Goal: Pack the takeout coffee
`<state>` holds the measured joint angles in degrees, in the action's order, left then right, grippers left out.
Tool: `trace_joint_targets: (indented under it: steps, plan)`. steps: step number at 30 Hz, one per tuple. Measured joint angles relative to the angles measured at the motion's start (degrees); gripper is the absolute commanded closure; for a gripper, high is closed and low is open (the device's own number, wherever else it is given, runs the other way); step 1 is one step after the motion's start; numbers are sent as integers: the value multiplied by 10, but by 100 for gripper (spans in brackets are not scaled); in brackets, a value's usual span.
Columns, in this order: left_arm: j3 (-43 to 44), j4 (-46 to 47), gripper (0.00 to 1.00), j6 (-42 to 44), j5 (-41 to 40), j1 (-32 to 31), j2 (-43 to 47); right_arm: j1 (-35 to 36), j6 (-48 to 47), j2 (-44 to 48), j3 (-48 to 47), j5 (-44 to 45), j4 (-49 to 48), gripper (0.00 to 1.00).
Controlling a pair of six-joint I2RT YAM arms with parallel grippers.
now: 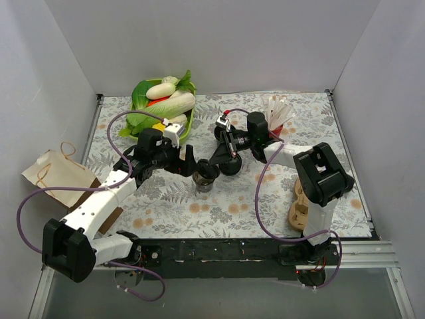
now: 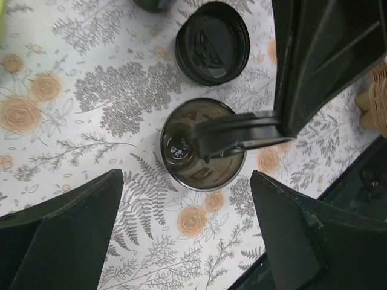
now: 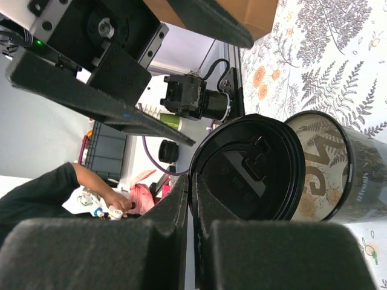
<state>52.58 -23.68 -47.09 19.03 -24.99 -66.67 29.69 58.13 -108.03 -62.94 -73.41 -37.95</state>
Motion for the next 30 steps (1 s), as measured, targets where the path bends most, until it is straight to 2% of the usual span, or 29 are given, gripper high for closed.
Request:
trace_joint_targets:
  steps: [7,15,30]
  plan:
    - [-34,11,14,28,42,0,-5,0,-2,-18,0,4,10,99]
    - [-35,44,15,38,84,0,-36,0,-20,-20,-3,9,38,99]
    - [-69,95,17,19,95,0,-62,-2,-48,-23,-19,15,81,95]
